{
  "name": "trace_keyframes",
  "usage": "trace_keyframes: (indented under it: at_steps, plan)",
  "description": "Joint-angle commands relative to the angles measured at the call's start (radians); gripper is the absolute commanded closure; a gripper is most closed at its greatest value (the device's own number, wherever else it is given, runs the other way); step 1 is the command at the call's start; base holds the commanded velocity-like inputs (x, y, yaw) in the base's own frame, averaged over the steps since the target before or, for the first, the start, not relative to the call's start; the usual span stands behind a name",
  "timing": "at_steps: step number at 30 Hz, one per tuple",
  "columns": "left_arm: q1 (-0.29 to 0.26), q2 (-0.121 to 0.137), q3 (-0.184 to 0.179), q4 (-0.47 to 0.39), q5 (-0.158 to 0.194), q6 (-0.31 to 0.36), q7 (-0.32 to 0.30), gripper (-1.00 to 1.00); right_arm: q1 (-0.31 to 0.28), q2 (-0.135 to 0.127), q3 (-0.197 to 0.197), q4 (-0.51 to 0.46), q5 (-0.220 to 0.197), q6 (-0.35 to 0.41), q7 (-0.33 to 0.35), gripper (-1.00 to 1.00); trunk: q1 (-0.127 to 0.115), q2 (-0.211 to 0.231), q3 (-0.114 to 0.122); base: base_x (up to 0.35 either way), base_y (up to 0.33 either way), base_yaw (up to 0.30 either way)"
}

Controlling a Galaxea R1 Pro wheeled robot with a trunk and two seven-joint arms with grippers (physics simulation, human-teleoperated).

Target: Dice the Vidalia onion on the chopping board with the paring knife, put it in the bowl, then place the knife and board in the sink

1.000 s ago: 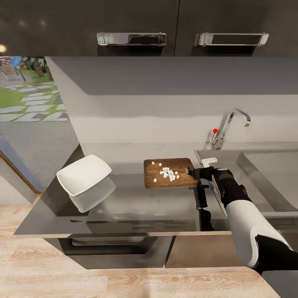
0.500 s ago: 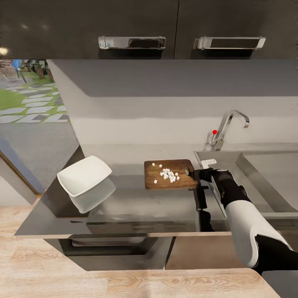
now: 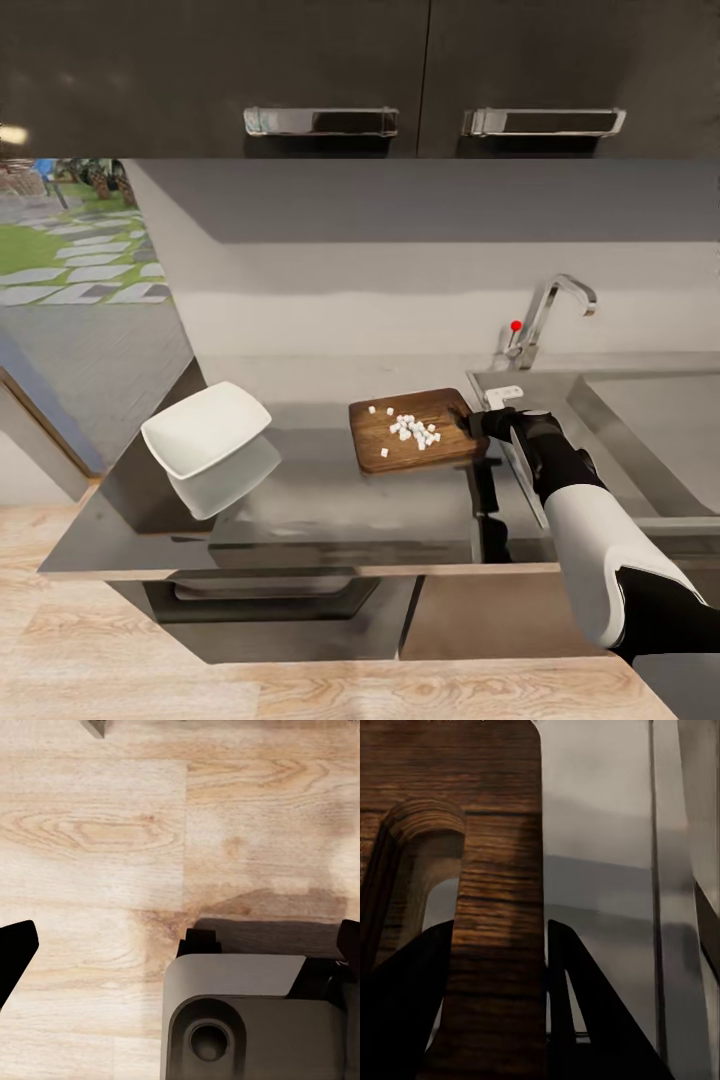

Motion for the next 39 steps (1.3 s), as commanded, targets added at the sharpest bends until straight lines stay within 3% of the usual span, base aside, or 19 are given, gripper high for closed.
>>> trace_keyframes:
  at_steps: [1, 39]
  plan:
    - [-0.002, 0.000, -0.004, 0.005, 0.006, -0.008, 0.001, -1.00, -0.001, 0.001, -0.005, -0.002, 0.009, 0.003, 0.009, 1.00, 0.000, -0.001, 0.001, 0.000, 0.000, 0.000]
    - [-0.002, 0.000, -0.004, 0.005, 0.006, -0.008, 0.001, -1.00, -0.001, 0.000, -0.008, -0.002, 0.011, 0.005, 0.007, 1.00, 0.000, -0.001, 0.060, 0.000, 0.000, 0.000]
